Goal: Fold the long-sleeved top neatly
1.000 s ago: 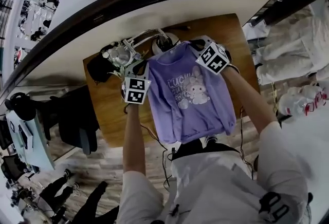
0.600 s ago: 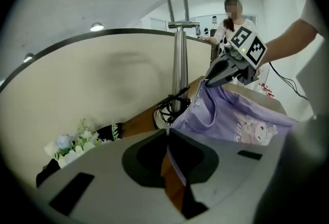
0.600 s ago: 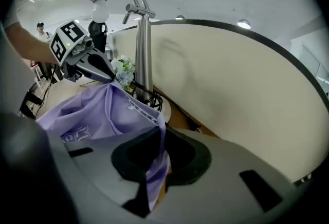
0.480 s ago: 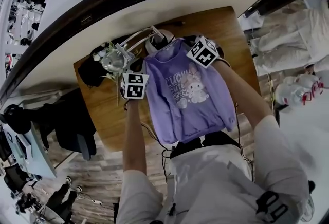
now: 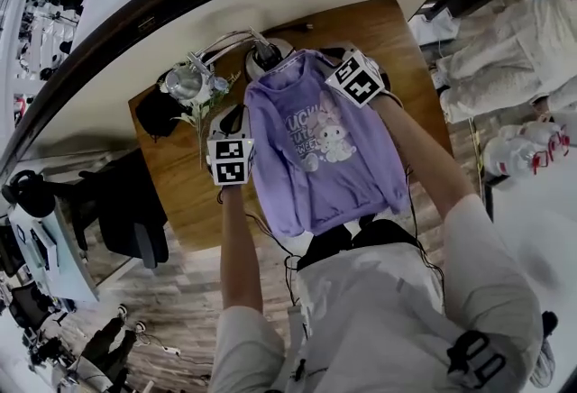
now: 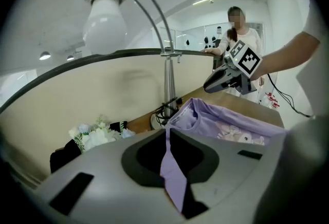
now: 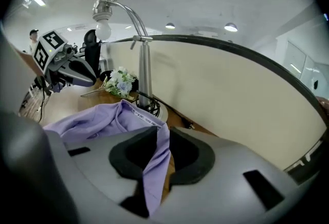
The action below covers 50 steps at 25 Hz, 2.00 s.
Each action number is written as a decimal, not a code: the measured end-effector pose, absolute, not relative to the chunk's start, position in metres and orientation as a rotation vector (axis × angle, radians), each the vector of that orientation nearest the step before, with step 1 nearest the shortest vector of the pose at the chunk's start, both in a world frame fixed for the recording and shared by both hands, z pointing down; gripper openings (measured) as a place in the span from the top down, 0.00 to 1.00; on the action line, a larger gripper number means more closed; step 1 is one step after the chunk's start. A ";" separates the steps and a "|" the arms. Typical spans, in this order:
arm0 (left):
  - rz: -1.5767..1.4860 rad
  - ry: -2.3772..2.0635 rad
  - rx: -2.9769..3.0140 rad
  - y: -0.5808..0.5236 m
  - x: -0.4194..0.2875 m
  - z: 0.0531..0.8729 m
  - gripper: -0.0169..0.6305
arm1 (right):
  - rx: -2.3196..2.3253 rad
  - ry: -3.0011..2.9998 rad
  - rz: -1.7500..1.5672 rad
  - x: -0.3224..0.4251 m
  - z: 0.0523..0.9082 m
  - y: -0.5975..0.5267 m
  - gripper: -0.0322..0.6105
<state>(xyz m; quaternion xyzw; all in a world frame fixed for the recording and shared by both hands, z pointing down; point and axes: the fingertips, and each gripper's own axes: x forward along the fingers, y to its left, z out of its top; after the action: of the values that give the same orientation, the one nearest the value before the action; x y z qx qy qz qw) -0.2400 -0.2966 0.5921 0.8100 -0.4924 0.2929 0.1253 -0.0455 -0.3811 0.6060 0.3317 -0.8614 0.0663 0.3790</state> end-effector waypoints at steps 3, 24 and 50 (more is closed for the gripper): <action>0.832 -1.446 2.377 -0.262 -0.216 0.581 0.91 | 0.835 -2.222 0.149 -0.028 0.591 -0.351 0.82; 0.721 -1.454 2.337 -0.054 -0.002 0.583 0.91 | 0.622 -2.310 0.107 0.148 0.652 0.010 0.82; 0.714 -1.529 2.276 -0.005 0.023 0.575 0.92 | 0.967 -2.386 0.079 0.194 0.611 0.005 0.93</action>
<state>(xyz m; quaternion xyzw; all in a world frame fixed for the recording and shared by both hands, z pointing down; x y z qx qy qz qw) 0.0227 -0.0046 0.5755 0.7938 -0.5332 0.2491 0.1536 0.1944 0.0046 0.6108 0.3605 -0.8895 0.0296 0.2792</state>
